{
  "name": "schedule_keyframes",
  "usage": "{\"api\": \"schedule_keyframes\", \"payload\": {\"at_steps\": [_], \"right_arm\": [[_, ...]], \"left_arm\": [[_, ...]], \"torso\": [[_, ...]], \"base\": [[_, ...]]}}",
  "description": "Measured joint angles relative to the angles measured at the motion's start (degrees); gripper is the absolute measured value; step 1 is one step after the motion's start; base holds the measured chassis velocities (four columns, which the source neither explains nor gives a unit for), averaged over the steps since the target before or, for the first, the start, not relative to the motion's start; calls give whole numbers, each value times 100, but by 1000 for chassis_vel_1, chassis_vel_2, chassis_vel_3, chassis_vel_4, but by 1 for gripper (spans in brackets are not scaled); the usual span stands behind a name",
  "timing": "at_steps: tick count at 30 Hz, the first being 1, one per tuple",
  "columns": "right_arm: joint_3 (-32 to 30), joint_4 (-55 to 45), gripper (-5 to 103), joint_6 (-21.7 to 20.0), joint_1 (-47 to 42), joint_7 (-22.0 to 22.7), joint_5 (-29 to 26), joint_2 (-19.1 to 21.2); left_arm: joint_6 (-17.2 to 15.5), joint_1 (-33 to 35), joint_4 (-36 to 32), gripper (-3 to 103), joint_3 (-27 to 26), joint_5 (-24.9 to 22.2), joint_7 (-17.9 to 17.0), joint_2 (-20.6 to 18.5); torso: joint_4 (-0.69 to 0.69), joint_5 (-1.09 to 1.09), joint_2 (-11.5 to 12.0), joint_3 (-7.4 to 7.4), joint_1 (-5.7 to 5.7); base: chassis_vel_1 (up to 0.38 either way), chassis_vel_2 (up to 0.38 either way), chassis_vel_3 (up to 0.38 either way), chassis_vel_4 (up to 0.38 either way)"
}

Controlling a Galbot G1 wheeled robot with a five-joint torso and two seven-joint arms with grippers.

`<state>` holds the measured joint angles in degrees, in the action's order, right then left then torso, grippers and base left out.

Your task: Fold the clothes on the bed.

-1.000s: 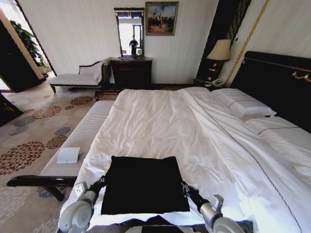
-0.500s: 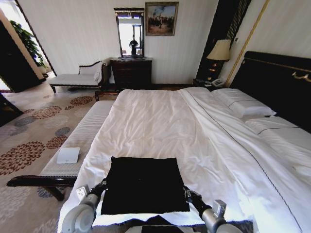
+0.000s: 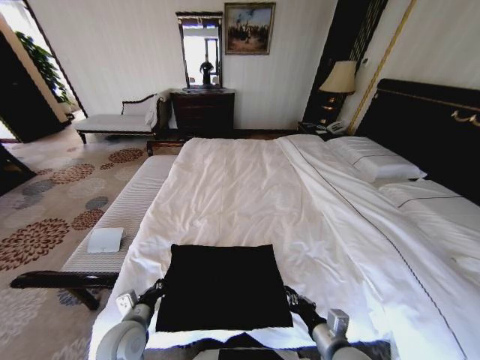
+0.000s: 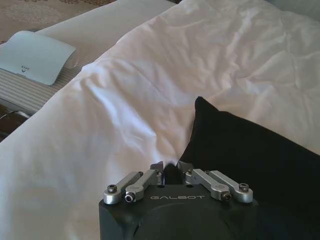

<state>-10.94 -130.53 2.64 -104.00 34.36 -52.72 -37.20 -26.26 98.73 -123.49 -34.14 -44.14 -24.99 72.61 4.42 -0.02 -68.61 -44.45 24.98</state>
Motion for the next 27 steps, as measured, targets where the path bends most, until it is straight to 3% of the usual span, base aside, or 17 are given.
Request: {"api": "schedule_keyframes", "payload": {"at_steps": [2, 4, 6, 8, 10, 12, 13, 15, 17, 20, 23, 27], "right_arm": [[-56, -87, 24, -30, -7, 58, -12, 24], [-155, -182, 34, -90, 56, 109, -58, 73], [-161, -178, 34, -112, 163, 114, -82, 80], [-107, -37, 45, -161, 508, 103, -161, 62], [-56, 75, 51, -197, 730, 59, -242, 25], [74, 442, 61, -230, 1306, -248, -458, -107], [106, 559, 61, -219, 1446, -340, -494, -142], [221, 1129, 73, -78, 1979, -848, -597, -278], [240, 1254, 73, -41, 2084, -975, -630, -300], [294, 1888, 89, 148, 2616, -1605, -817, -414], [282, 2035, 98, 241, 2749, -1747, -827, -510], [226, 2205, 99, 367, 2945, -1794, -653, -782]], "left_arm": [[-29, 18, -70, 22, -6, 0, 36, 2], [-103, 75, -240, 32, -32, -14, 107, 4], [-139, 94, -332, 38, -56, -40, 136, 5], [-195, 94, -483, 48, -140, -162, 188, 15], [-202, 55, -519, 48, -195, -250, 215, 24], [-126, -208, -475, 59, -375, -510, 241, 66], [-75, -307, -419, 64, -423, -590, 241, 84], [92, -718, -102, 76, -573, -820, 234, 154], [115, -793, -34, 76, -586, -856, 235, 165], [174, -1378, 561, 92, -488, -1196, 338, 192], [185, -1601, 885, 96, -336, -1154, 511, 201], [311, -1918, 1482, 100, -208, -1015, 693, 326]], "torso": [[1, 1, 0, 0, 0], [0, -1, 0, 0, 0], [0, 1, 0, 0, 0], [0, 1, 0, 0, 0], [0, 2, 0, 0, 0], [0, 2, 0, 0, 0], [-1, 2, 0, 0, 0], [-1, 3, 1, -1, 0], [-2, 3, 1, -1, 0], [0, 1, 1, -1, 2], [1, 1, 1, -1, 2], [0, 1, 1, -1, 1]], "base": [[0, 0, 0, 0], [0, 0, 0, 0], [0, 0, 0, 0], [0, 0, 0, 0], [0, 0, 0, 0], [0, 0, 0, 0], [0, 0, 0, 0], [0, 0, 0, 0], [0, 0, 0, 0], [0, 0, 0, 0], [0, 0, 0, 0], [0, 0, 0, 0]]}}
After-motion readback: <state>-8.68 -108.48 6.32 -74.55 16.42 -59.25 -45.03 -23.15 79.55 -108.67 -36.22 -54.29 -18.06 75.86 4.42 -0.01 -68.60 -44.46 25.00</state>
